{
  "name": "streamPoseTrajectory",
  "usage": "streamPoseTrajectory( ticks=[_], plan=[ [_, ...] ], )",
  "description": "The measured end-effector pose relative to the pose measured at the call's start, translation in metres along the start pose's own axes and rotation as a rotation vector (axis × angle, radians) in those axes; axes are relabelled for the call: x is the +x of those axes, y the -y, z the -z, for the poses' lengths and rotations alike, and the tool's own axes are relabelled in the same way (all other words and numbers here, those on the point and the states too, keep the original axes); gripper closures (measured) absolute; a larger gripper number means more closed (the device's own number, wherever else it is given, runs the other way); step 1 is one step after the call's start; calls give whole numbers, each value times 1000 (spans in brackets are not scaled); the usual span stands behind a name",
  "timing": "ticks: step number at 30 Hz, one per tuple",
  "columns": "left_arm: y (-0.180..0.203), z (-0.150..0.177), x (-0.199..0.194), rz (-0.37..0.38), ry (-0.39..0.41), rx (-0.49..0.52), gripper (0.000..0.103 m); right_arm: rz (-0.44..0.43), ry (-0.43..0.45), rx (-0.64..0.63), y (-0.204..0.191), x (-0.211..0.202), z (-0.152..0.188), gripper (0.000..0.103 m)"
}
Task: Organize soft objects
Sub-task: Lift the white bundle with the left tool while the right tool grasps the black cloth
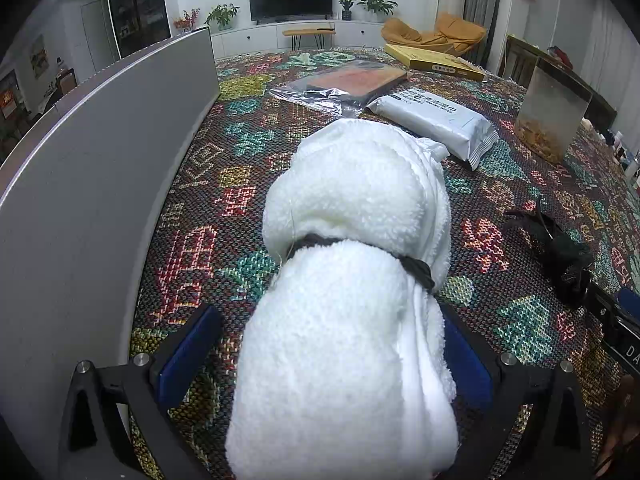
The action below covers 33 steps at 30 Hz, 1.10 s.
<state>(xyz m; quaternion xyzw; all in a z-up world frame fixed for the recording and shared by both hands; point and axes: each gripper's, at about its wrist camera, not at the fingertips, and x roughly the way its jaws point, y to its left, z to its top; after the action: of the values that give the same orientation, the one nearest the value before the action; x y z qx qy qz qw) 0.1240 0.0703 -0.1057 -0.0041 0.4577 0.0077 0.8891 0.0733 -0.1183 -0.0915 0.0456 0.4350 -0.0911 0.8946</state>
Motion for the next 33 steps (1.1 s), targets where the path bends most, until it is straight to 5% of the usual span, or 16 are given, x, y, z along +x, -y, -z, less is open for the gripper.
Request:
streamPoseTrajectory(
  ticks=[33],
  plan=[
    [0, 0, 0, 0, 1, -1, 0, -11, 3, 6, 0, -1, -1, 9]
  ],
)
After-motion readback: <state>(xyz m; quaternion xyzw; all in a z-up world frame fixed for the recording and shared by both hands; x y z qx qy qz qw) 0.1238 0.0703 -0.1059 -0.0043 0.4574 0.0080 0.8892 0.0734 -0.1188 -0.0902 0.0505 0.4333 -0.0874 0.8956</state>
